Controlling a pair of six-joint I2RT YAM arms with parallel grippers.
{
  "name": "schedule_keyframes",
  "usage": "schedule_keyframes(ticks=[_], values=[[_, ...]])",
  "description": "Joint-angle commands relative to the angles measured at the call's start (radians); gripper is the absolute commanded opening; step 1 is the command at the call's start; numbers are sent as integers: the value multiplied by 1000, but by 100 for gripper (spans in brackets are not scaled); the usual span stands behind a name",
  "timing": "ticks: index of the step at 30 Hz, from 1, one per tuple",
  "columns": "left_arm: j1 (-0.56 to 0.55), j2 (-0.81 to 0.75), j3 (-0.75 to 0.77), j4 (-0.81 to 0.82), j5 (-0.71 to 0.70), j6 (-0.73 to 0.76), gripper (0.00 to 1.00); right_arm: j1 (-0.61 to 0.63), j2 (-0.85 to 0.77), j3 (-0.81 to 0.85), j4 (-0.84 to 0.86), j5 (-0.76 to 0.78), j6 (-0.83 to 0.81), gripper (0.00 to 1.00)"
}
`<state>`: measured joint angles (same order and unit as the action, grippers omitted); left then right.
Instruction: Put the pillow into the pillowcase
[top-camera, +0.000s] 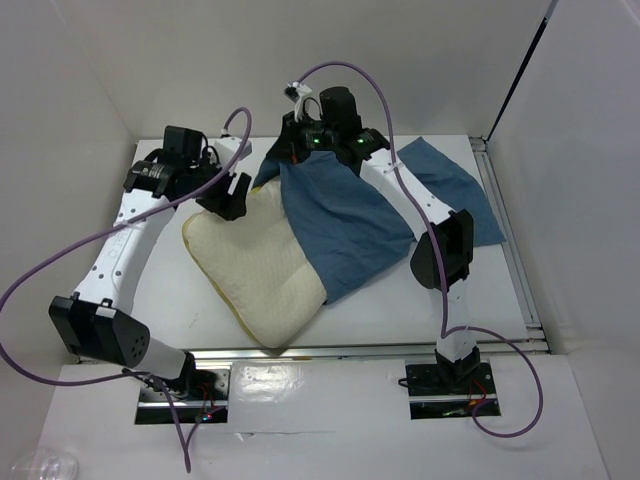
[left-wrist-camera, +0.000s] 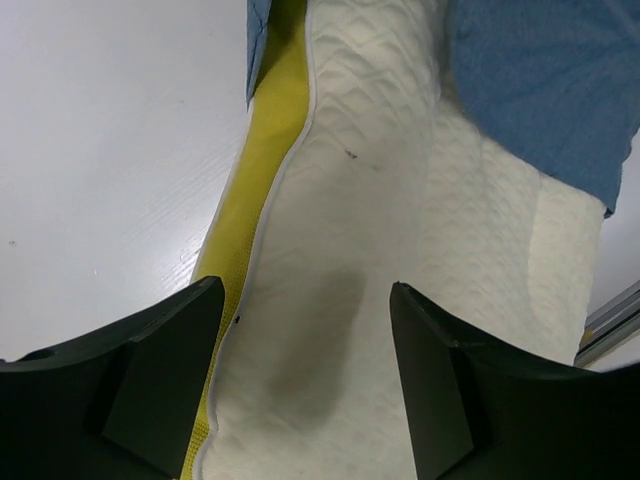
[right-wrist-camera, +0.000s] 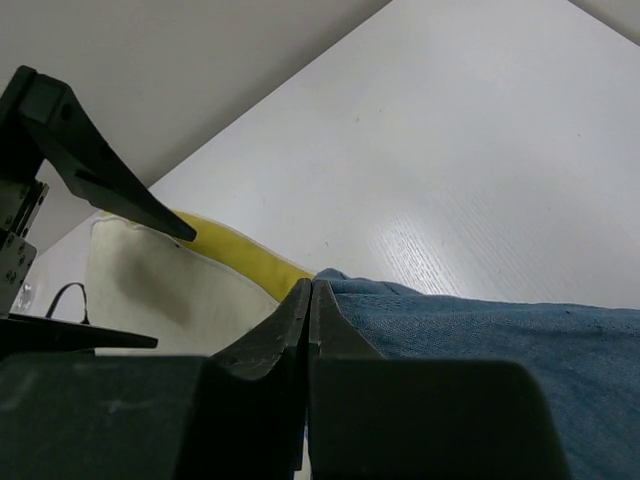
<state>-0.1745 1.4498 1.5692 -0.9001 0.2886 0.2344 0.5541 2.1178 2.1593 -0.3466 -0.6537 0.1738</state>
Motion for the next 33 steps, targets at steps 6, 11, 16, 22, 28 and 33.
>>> schedule_keyframes(ticks=[6,11,16,22,28,33], values=[[0,32,-21,-17,-112,16,77,-19,-36,59,29,8,-19,0],[0,81,-49,-62,-56,25,30,-19,-45,59,29,17,-19,0],[-10,104,-60,3,-13,-15,0,-19,-45,68,29,6,3,0],[-10,171,69,134,115,-156,0,58,-45,77,20,-24,35,0],[-10,222,182,262,213,-303,0,147,-9,134,20,-66,73,0],[-10,231,221,362,300,-394,0,191,45,220,23,-96,96,0]])
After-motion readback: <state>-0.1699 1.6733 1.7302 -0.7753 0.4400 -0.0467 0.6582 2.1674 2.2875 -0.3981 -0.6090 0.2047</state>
